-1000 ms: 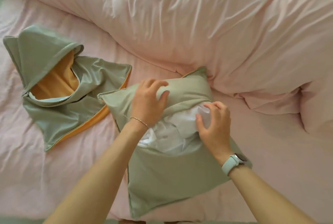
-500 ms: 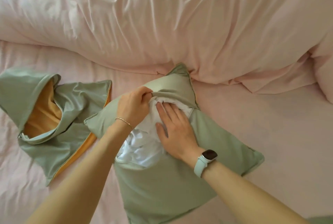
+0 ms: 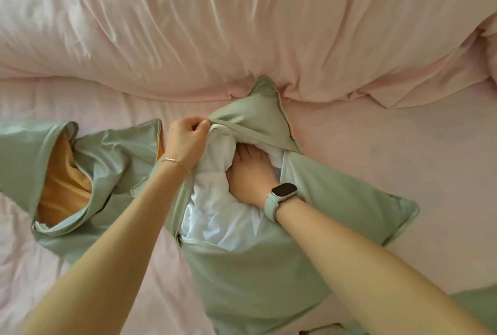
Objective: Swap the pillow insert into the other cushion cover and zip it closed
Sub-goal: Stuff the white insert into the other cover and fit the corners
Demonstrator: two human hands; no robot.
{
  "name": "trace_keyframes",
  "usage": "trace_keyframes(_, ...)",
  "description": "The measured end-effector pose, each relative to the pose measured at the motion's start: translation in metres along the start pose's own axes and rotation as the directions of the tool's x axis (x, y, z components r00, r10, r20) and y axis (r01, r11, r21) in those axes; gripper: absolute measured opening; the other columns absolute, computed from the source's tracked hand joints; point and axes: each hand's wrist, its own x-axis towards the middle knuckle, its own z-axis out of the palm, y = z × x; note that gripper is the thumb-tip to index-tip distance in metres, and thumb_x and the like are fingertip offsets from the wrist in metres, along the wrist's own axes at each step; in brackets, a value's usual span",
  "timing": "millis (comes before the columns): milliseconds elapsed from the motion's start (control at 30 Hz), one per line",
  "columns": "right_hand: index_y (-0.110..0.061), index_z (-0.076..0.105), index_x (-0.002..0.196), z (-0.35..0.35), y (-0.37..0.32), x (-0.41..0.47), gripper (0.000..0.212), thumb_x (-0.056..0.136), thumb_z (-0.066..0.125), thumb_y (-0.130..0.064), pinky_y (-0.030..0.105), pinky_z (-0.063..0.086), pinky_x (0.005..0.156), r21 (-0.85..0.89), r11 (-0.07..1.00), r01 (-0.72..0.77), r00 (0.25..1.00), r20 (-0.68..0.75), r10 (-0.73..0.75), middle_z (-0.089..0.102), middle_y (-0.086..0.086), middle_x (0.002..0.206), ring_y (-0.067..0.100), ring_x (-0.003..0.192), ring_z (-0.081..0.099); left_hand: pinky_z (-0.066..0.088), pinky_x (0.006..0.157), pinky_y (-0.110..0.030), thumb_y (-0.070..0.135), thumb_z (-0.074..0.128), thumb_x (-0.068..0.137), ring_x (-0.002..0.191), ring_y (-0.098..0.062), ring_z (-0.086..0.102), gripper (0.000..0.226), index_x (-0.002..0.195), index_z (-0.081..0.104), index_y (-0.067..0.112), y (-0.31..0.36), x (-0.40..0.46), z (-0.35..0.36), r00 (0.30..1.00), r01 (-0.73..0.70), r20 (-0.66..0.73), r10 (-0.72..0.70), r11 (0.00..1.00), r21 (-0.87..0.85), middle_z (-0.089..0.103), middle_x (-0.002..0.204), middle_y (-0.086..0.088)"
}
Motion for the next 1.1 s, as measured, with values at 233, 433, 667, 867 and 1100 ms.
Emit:
trace_keyframes(233,-0.003,0.047,0.125,-0.060,-0.016,-0.038,0.041,0.094,0.035,-0.027,0.039,0.028,0.104,-0.014,0.999,0.042,0.996,-0.073,-0.043,0.045,0.012,0.133,0.030,0.128,0.034,0.040,0.063,-0.022,0.011,0.052,0.090,0.061,-0.009,0.048,0.018,0.089,0.070,0.008,0.006,0.012,-0.003,0.992,-0.005,0.127,0.006,1.000,-0.006,0.055,0.062,0.002)
trace_keyframes(433,-0.016,0.031,0.142,-0.032,-0.023,-0.042,0.056,0.089,0.043,-0.026,0.044,0.022,0.108,0.033,0.995,0.096,0.991,-0.093,-0.092,0.038,0.007,0.142,0.032,0.130,0.031,0.044,0.074,-0.031,0.008,0.054,0.089,0.065,-0.014,0.052,0.026,0.069,0.066,0.018,0.001,-0.009,-0.019,0.974,0.024,0.227,0.012,0.988,-0.154,0.059,0.060,0.002)
trace_keyframes(667,-0.024,0.022,0.147,-0.016,-0.016,-0.059,0.056,0.093,0.039,-0.023,0.039,-0.002,0.115,0.012,0.988,0.155,0.987,0.049,-0.156,0.017,0.001,0.155,0.024,0.143,0.006,0.046,0.077,-0.030,0.006,0.055,0.089,0.070,-0.010,0.054,0.013,0.086,0.067,0.009,-0.010,-0.054,-0.021,0.977,-0.161,0.116,0.181,0.974,-0.159,0.063,0.074,-0.002)
trace_keyframes(867,-0.013,0.067,0.093,-0.070,0.012,-0.103,0.031,0.084,0.040,-0.025,0.026,0.046,0.072,0.597,0.781,0.184,0.835,-0.514,0.196,0.068,-0.006,0.082,0.013,0.077,0.061,0.038,0.060,-0.016,0.035,0.053,0.081,0.068,-0.006,0.050,0.030,0.083,0.072,0.012,-0.032,-0.091,-0.012,0.876,-0.480,0.099,0.471,0.871,0.102,0.060,0.073,0.007)
trace_keyframes(1100,-0.026,0.054,0.128,-0.078,0.024,-0.056,0.051,0.086,0.031,-0.043,0.046,0.017,0.110,0.177,0.984,0.010,0.909,-0.411,0.065,0.048,0.000,0.137,0.021,0.135,0.029,0.048,0.052,-0.027,0.041,0.051,0.082,0.063,-0.005,0.055,0.029,0.088,0.074,0.025,-0.012,-0.141,-0.005,0.687,-0.720,0.244,0.685,0.687,0.100,0.061,0.073,0.013)
